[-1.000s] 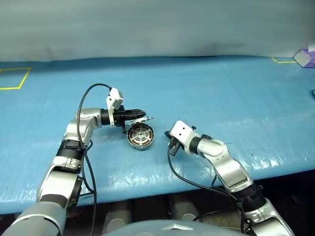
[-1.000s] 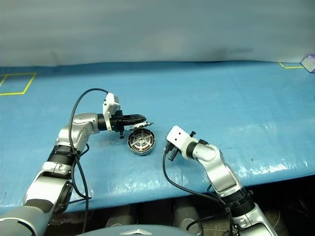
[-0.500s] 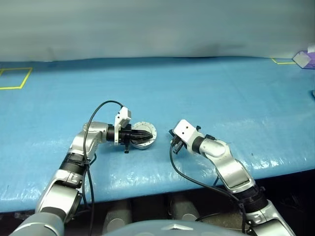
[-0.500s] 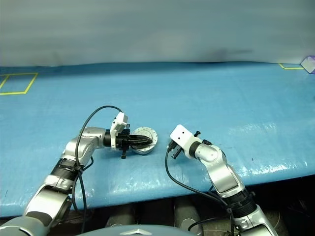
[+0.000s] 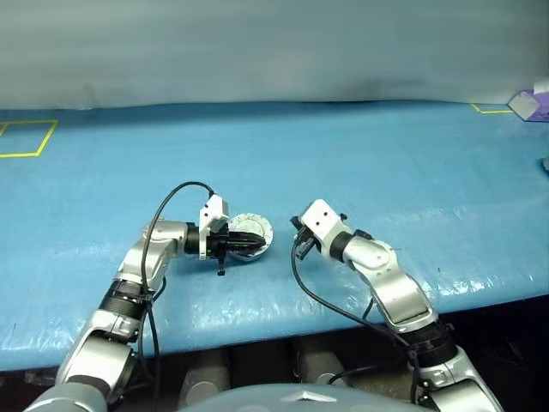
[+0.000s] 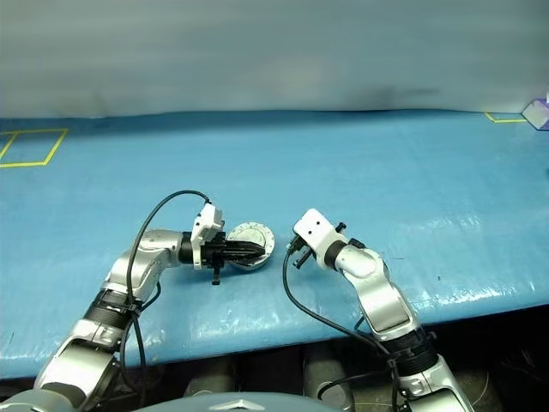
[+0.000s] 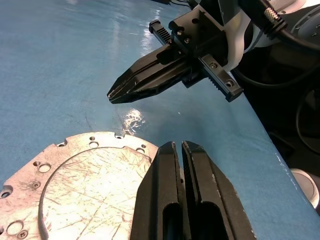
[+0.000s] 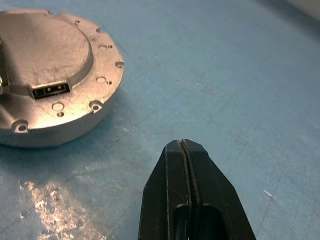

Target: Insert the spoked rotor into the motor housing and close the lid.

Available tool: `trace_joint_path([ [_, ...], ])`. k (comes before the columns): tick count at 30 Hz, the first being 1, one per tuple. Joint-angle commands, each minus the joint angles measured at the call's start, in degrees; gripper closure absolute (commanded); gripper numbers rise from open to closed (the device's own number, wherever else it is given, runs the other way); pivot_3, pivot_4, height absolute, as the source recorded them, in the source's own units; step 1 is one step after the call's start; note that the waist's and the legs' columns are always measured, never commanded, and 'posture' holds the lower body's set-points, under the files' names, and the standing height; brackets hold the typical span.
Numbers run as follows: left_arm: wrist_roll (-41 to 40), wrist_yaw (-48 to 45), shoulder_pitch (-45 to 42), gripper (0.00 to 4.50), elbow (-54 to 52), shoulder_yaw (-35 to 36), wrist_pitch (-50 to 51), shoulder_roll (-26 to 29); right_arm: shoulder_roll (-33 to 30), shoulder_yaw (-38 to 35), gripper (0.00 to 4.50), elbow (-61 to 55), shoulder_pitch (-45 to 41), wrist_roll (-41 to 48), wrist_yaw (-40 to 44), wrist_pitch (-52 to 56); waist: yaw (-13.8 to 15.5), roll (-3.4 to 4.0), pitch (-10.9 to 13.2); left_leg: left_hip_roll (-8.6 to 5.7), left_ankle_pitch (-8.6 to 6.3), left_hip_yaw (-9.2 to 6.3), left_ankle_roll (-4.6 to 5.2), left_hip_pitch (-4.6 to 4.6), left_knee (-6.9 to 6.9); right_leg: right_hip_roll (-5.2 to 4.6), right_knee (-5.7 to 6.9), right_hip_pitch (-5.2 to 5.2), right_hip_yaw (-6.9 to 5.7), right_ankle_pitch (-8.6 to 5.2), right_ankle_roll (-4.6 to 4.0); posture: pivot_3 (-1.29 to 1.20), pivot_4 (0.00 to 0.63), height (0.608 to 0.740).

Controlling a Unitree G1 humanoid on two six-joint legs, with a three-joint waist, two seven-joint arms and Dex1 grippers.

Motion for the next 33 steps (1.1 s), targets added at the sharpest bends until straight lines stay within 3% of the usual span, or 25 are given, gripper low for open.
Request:
trace_joint_path([
  [1,1.3,3.3,2.6,4.3,0.3,0.7,-0.9,-0.2,2.1,-2.7,4.5,-1.0,-1.6,2.4,-1.1,-2.0,0.0,0.0,0.0,0.0,0.0,0.0,0.0,0.0,0.0,0.0,0.0,0.0,0.0,0.0,0.0,0.0,0.15,0.74],
  [13,-4.8,17.1,11.3,4.3,-17.3,11.2,-5.3,-4.6,7.8,-3.6,4.5,3.4,-3.9,10.8,2.8,-4.9,0.0,0.03,0.0,0.01,-0.01,-0.01,0.01,-0.09,-0.1,-0.02,-0.07,-0.07,-0.01,0.0,0.0,0.0,0.15,0.74],
  [18,-4.2,21.1,16.5,4.35,-21.4,12.5,-5.6,-4.0,9.4,-0.4,3.37,5.5,-4.3,11.0,4.6,-6.1,0.0,0.05,0.0,0.01,-0.02,0.0,0.01,-0.09,-0.11,-0.03,-0.07,-0.08,-0.01,-0.01,-0.01,0.0,0.15,0.74],
  [28,-0.1,25.4,23.1,4.35,-24.0,10.8,-4.4,0.1,12.3,1.8,0.04,7.8,-4.6,11.5,6.1,-8.5,0.0,0.14,0.1,0.01,-0.02,0.01,-0.01,-0.11,-0.11,-0.05,-0.07,-0.13,-0.02,-0.03,-0.03,0.0,0.15,0.74],
  [33,0.4,26.5,23.6,4.35,-23.9,10.3,-5.1,0.2,12.7,3.4,0.04,9.5,-4.6,10.1,5.6,-9.2,0.0,0.15,0.1,0.01,-0.02,0.01,-0.01,-0.13,-0.12,-0.08,-0.08,-0.16,-0.05,-0.03,-0.03,0.0,0.15,0.74],
])
